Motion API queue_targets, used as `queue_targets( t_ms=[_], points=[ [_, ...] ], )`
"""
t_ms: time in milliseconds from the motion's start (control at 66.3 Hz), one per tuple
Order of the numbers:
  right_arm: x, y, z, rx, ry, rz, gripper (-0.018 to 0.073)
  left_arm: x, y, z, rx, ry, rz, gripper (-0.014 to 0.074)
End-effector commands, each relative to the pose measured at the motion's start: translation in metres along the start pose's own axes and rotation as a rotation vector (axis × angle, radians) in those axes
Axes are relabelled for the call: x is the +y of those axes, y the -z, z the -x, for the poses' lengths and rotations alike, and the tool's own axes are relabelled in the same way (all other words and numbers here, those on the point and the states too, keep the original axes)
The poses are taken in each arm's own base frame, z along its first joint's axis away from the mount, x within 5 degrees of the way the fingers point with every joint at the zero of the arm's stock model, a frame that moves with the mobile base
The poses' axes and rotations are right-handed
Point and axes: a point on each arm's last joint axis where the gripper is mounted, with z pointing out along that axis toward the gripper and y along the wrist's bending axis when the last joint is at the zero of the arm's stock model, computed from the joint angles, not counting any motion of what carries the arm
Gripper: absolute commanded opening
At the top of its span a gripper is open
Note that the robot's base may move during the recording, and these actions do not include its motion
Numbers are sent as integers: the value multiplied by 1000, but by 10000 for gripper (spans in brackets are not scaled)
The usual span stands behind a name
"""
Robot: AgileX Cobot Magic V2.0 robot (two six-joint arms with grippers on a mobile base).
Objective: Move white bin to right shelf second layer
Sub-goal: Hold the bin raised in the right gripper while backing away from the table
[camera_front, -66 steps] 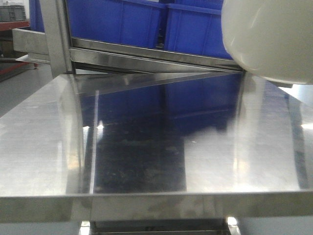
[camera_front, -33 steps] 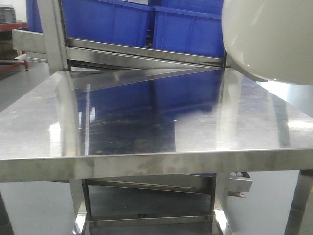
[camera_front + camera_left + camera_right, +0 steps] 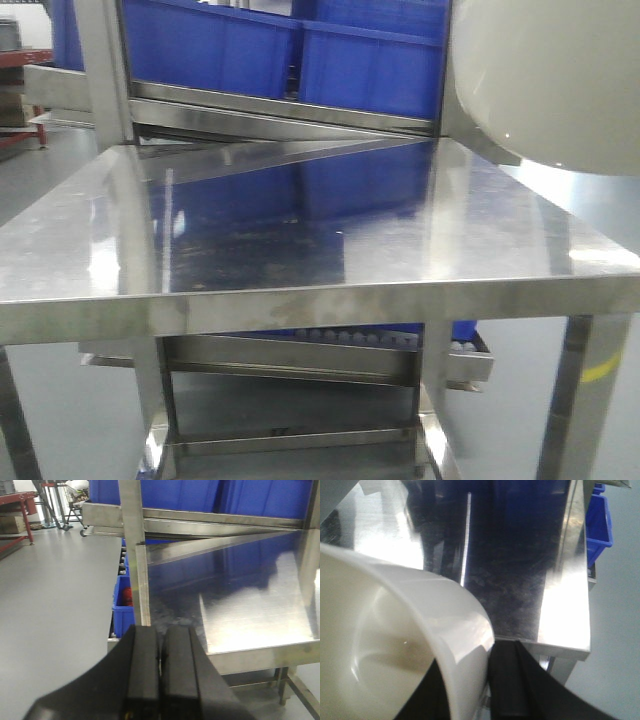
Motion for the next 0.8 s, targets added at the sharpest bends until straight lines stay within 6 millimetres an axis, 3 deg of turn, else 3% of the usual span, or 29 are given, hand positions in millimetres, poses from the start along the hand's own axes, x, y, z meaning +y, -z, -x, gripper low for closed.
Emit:
queue_targets(
  t_ms=[0,784],
  points=[
    [3,8,18,-140,6,15,52,-1,-2,-4,-53,3,-3,85],
    [3,8,18,-139,6,15,52,-1,-2,-4,-53,3,-3,85]
  ],
)
